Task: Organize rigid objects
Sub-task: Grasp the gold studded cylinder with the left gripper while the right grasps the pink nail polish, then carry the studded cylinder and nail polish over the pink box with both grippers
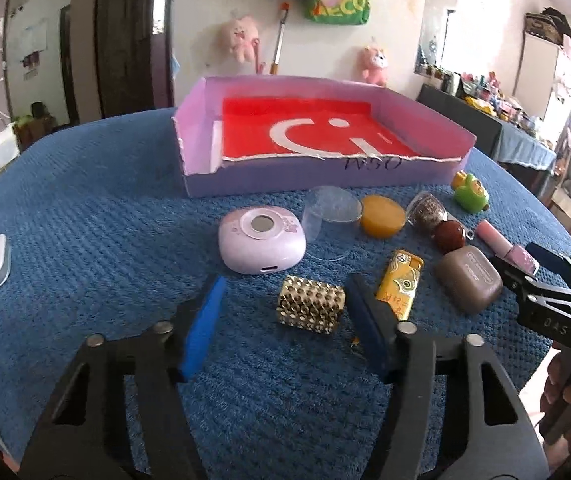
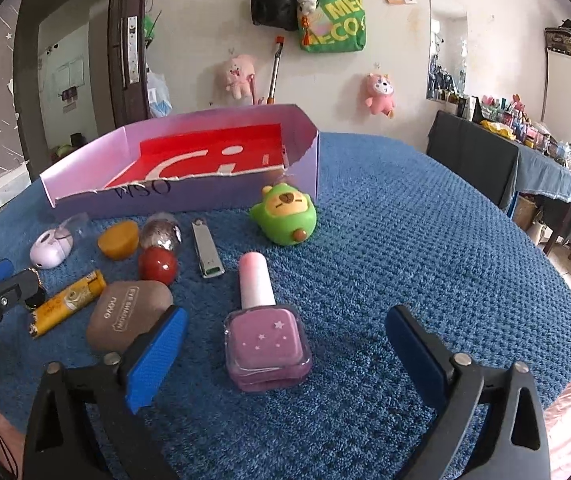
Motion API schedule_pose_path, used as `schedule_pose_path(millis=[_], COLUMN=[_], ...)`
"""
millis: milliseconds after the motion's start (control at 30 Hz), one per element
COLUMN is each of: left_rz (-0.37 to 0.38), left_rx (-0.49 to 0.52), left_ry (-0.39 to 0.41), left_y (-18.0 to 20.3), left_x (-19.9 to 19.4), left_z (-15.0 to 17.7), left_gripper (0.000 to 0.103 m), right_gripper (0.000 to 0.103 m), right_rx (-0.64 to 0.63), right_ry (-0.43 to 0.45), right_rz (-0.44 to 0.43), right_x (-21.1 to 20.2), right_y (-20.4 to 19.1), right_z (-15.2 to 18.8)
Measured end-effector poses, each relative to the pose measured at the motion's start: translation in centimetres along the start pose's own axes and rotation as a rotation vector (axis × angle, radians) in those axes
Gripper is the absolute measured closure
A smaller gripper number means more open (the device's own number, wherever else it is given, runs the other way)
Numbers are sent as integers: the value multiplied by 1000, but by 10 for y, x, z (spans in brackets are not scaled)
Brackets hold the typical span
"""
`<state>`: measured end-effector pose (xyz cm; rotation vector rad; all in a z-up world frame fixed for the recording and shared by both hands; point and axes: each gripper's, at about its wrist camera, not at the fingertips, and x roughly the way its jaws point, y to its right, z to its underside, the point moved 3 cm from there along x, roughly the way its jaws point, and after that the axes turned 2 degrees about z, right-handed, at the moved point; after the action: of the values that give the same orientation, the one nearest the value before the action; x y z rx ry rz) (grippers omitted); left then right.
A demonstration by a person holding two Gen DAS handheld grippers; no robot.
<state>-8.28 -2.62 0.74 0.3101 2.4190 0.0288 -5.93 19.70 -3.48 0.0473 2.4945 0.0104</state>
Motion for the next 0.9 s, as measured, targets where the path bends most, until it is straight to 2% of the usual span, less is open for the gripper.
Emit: schedule_pose_path(millis=[67,133,167,200,233,333,433,533,900], left_rz=[27,35,36,37,37,36,37,34,46], left_rx=[9,4,7,10,13,19,24,35,4], left_ry=[-12,-15,-8,-7,-4,18,39,52,36], left_y=[4,5,7,8,9,14,18,21,19], left_x=[3,3,3,3,2,-5,-12,-16,-14], left_z=[1,1,1,0,-1,-7,-15,-20,-22], left_gripper=[72,72,72,72,72,72,72,72,72], right_gripper=[14,25,35,54,63,64,64,64,64], right_rx=[2,-19,-32,-41,-47,-60,-19,-53,-64], right_ry=[-15,-1,4,7,12,-1,7,44,34], right_rz=[-6,-12,-22,-30,-51,-67,-126,-116,-175], right_x=[4,4,3,2,0,0,-4,-13,-13], right_y=[1,0,-2,-3,-5,-8,-5,-9,-17], right_z=[2,3,3,4,4,3,-2,-10,-17])
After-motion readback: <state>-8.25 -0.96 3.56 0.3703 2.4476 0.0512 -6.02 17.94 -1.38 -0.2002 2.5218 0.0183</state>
